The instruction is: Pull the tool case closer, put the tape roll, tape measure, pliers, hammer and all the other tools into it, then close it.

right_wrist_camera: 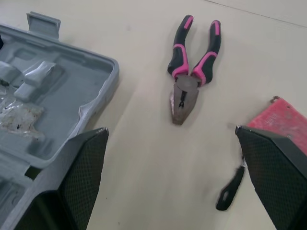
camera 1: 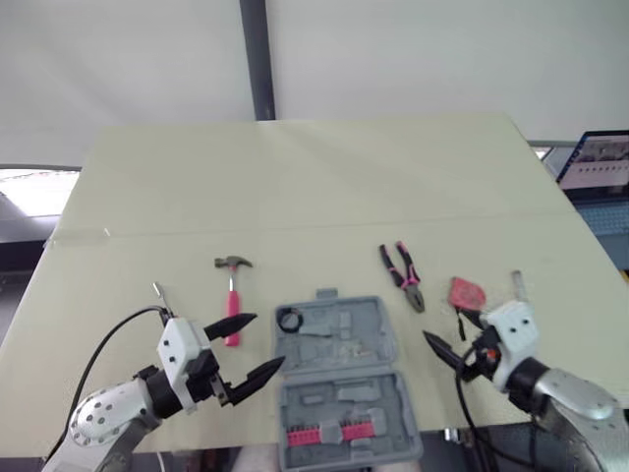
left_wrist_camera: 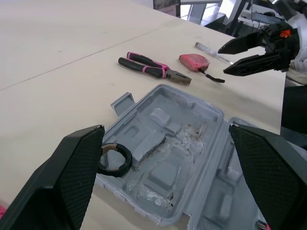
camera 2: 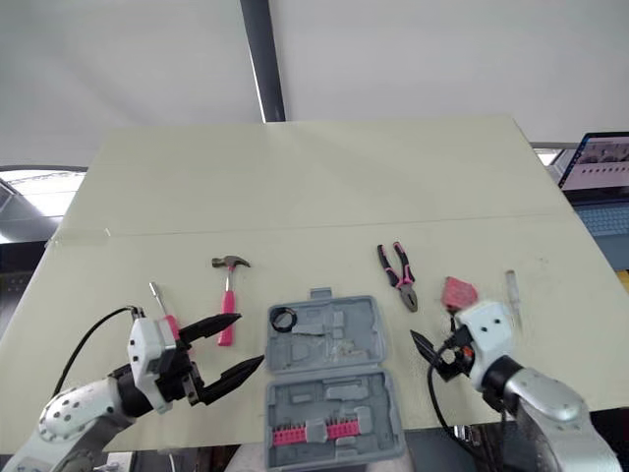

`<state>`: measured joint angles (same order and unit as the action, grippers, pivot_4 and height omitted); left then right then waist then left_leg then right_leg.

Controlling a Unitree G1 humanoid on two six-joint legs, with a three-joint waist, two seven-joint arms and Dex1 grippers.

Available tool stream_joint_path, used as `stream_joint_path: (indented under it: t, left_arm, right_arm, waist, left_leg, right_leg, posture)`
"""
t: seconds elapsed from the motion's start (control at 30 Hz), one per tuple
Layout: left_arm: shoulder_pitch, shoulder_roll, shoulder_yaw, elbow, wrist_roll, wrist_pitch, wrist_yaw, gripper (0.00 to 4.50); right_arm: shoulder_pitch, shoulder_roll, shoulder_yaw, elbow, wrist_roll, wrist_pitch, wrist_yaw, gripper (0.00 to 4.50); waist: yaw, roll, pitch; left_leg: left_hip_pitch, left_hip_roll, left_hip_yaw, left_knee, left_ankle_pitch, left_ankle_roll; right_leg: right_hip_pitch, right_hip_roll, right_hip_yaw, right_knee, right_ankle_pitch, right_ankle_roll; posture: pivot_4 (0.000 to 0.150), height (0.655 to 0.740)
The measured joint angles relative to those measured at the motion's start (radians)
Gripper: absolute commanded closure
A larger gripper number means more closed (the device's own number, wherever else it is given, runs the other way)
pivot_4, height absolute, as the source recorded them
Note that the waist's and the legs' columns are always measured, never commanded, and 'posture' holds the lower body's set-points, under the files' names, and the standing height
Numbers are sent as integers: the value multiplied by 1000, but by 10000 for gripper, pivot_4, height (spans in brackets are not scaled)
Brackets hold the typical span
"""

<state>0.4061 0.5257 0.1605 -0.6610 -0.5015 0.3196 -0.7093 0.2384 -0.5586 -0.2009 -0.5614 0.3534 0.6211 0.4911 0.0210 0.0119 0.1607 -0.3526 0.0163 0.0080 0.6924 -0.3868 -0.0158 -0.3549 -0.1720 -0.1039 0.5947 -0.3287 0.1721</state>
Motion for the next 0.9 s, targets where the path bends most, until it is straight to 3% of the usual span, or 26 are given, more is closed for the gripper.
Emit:
stream_joint_path:
  t: [0.33, 0.7, 0.9]
  left_arm:
    - [78, 6, 31, -39, 1, -5, 13, 353]
    - [94, 6, 33, -76, 3, 2, 42, 353]
    - [70, 16, 25, -78, 2, 15, 43, 353]
  right_arm:
    - [-299, 66, 83, 194, -26, 209, -135, 0]
    - [-341, 68, 43, 246, -57, 214, -169, 0]
    - [-263, 90, -79, 119, -47, 310, -234, 0]
  waist:
    - [2, 0, 0]
    - [2, 1, 0]
    - [2, 1, 0]
  left_leg:
    - [-1, 0, 0, 0, 0, 0]
    - [-1, 0, 1, 0, 0, 0]
    - [-1, 0, 1, -1, 0, 0]
  right_leg:
    - [-1, 0, 0, 0, 0, 0]
    - [-1, 0, 0, 0, 0, 0]
    - [-2, 0, 0, 0, 0, 0]
  posture:
    - [1500, 7360]
    - [1500, 7360]
    - [1500, 7360]
